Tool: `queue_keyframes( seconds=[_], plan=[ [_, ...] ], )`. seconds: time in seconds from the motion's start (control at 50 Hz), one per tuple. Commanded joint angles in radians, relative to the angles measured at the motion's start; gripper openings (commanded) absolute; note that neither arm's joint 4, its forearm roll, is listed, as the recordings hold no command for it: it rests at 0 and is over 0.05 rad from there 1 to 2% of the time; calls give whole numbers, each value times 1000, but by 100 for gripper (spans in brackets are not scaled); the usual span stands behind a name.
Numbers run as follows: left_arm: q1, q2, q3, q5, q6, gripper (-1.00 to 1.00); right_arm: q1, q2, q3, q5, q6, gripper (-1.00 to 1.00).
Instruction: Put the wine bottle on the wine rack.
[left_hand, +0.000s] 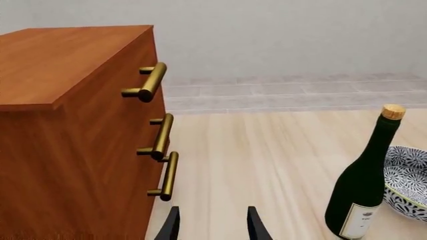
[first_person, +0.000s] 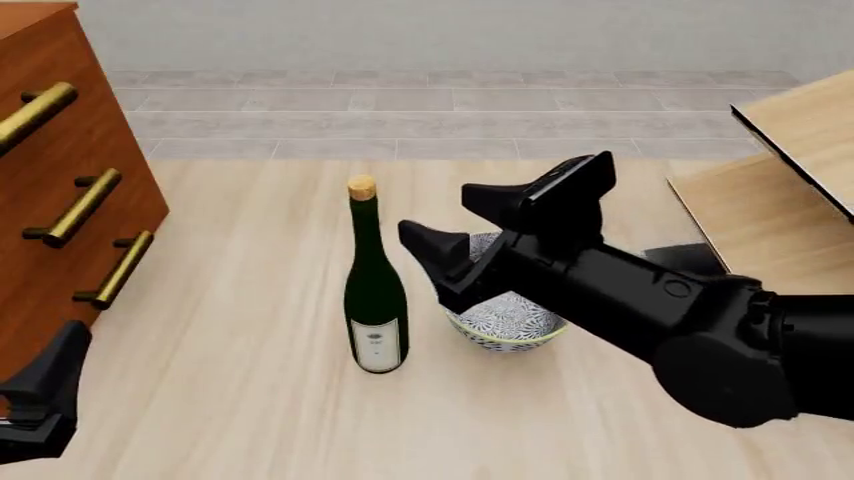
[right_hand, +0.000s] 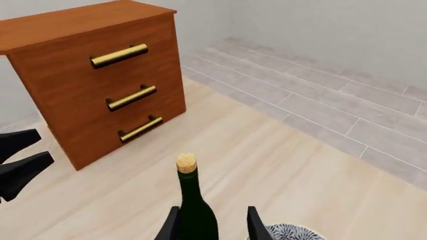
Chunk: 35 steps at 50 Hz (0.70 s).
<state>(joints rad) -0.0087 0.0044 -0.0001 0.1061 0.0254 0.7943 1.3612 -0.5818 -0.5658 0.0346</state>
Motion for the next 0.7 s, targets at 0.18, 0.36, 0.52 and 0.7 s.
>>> queue_keyframes(
  seconds=[0.18, 0.36, 0.52, 0.7],
  plan=[
    [14, -3, 0, 3, 2, 100, 37, 64, -49, -22, 5, 100],
    [17, -3, 0, 4, 0, 100, 52, 87, -69, -28, 8, 100],
    [17, -4, 0, 8, -2, 100, 63, 117, -89, -37, 9, 100],
    [24, -3, 0, 8, -3, 100, 61, 159, -114, -39, 4, 100]
  ],
)
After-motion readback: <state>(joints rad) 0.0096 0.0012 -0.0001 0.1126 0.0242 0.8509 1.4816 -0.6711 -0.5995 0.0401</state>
